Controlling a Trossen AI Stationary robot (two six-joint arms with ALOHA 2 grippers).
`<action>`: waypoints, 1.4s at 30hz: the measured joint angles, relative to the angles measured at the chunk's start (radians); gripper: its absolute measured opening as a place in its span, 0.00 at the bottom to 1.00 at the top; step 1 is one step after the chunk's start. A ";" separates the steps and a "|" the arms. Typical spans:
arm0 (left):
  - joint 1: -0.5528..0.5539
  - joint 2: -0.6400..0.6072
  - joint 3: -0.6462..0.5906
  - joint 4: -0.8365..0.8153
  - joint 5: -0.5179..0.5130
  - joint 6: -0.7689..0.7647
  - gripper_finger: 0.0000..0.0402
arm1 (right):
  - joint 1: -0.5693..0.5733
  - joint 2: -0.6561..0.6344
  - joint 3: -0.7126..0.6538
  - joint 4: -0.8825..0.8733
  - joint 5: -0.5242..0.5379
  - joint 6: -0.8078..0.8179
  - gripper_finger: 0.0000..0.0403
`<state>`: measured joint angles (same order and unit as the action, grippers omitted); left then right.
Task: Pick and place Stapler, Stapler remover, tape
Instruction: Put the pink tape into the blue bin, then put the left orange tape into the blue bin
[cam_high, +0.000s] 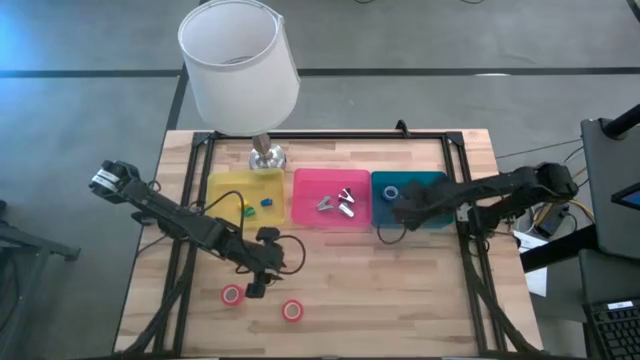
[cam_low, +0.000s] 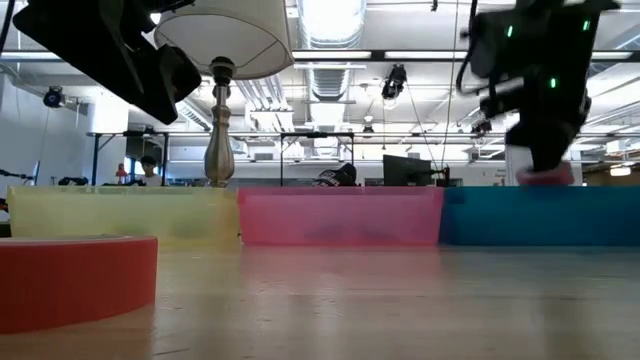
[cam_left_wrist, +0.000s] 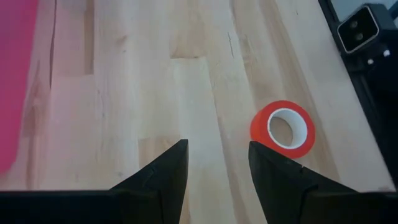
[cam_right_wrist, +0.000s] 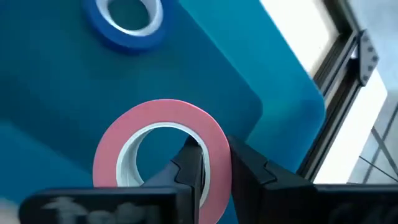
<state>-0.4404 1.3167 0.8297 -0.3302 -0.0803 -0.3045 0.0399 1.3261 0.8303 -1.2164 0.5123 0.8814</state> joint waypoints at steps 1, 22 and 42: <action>0.000 0.000 0.000 0.000 0.000 -0.008 0.43 | -0.028 -0.003 -0.031 0.034 -0.001 -0.028 0.13; 0.000 0.000 0.000 0.043 -0.023 -0.101 0.43 | -0.321 0.018 -0.183 0.442 -0.096 -0.447 0.21; -0.023 -0.005 0.054 -0.099 -0.016 0.059 0.43 | -0.280 -0.046 -0.007 0.340 -0.180 -0.411 0.37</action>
<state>-0.4633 1.3117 0.8841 -0.4291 -0.0959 -0.2456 -0.2403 1.2799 0.8230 -0.8767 0.3326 0.4703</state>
